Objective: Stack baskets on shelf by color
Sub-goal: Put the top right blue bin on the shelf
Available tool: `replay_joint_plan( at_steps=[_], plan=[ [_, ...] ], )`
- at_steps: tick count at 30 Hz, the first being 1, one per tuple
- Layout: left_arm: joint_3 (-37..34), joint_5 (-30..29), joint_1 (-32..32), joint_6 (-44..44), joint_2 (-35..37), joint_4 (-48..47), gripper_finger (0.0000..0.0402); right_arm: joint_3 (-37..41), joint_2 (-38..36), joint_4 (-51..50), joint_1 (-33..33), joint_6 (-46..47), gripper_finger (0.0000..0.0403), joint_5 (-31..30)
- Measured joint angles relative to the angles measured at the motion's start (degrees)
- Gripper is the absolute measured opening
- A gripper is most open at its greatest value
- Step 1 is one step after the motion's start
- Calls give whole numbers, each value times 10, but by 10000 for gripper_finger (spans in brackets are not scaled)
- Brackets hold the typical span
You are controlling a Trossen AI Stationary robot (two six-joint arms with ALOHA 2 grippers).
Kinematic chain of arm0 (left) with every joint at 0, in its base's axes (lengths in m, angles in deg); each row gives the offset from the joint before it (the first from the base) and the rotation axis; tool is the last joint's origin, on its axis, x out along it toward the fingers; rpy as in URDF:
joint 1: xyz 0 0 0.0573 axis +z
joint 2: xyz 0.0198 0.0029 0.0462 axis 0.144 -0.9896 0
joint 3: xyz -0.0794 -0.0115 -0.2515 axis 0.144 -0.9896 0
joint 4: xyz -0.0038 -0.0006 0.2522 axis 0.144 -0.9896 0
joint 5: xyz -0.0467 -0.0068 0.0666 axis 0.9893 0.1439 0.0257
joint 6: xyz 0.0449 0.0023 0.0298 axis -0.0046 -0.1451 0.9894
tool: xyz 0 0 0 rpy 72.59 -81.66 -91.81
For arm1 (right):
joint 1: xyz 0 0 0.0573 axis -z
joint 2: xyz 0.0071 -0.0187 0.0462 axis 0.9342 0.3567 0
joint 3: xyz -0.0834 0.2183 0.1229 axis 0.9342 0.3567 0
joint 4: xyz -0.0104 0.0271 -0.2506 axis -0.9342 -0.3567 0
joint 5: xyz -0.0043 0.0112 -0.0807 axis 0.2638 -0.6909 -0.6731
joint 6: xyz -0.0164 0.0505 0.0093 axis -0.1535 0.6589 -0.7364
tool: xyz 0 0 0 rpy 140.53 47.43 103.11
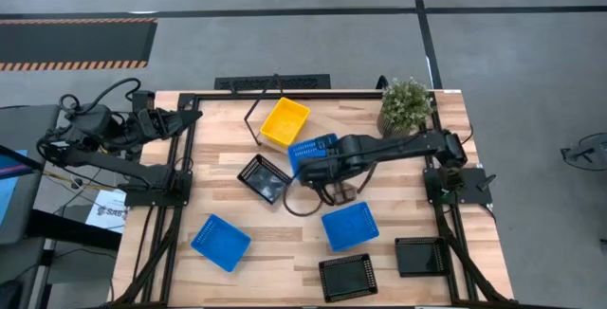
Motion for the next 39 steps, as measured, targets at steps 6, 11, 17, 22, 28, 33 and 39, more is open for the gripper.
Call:
replay_joint_plan(
  at_steps=[6, 11, 17, 22, 28, 33, 39],
  plan=[
    [0, -2, 0, 1, 0, -6, 238, 31, 2, -14, 22, -172, 10, -47],
    [0, -12, 0, 1, 0, -42, 238, 67, 2, -10, 53, -233, 3, -65],
    [0, -20, 0, -11, 0, -53, 238, 110, 3, 52, 69, -325, 8, -78],
    [0, -32, 0, -12, 0, -53, 238, 142, 2, 71, 75, -328, 7, -75],
    [0, -42, 0, -17, 0, -53, 238, 171, 2, 84, 83, -329, 21, -61],
    [0, -43, 0, -20, 0, -53, 238, 187, 2, 96, 88, -324, 44, -60],
    [0, -43, 0, -20, 0, -53, 238, 187, 2, 100, 98, -323, 73, -60]
  ],
)
